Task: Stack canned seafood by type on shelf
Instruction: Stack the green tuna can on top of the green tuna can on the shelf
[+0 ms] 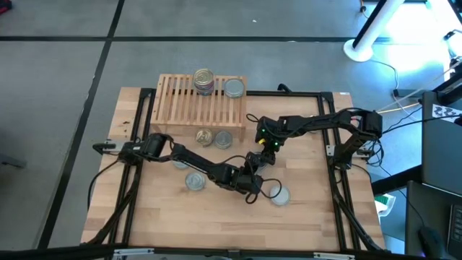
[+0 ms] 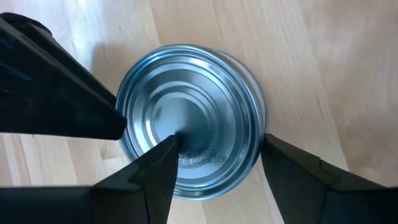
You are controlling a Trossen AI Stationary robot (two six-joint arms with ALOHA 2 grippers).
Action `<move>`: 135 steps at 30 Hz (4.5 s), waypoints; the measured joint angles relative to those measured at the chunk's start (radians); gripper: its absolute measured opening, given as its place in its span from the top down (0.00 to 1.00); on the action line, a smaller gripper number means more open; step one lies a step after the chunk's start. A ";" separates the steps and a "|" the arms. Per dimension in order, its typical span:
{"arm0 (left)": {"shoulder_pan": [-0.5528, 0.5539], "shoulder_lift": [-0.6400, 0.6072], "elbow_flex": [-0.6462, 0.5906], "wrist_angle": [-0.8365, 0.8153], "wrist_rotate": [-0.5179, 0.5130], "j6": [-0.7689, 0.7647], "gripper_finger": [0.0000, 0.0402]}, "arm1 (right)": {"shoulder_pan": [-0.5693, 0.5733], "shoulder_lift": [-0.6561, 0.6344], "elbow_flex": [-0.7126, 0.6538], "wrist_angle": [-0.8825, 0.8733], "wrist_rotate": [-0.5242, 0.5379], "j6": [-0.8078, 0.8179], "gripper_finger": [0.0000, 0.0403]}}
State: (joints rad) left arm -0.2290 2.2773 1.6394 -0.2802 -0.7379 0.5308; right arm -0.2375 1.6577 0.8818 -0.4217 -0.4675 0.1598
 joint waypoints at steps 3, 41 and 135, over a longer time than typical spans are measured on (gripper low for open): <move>0.000 -0.001 0.001 0.001 -0.002 0.000 0.67 | 0.000 0.000 0.001 -0.002 0.000 -0.007 0.45; 0.015 -0.030 0.015 0.041 -0.134 0.081 0.70 | 0.007 0.002 0.037 -0.084 -0.080 -0.113 0.45; 0.051 -0.201 -0.184 -0.150 0.663 -0.425 0.99 | 0.179 0.001 0.037 0.104 0.046 0.128 0.45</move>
State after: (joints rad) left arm -0.1783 2.0767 1.4549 -0.4298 -0.0748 0.1062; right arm -0.0582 1.6585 0.9189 -0.3176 -0.4217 0.2880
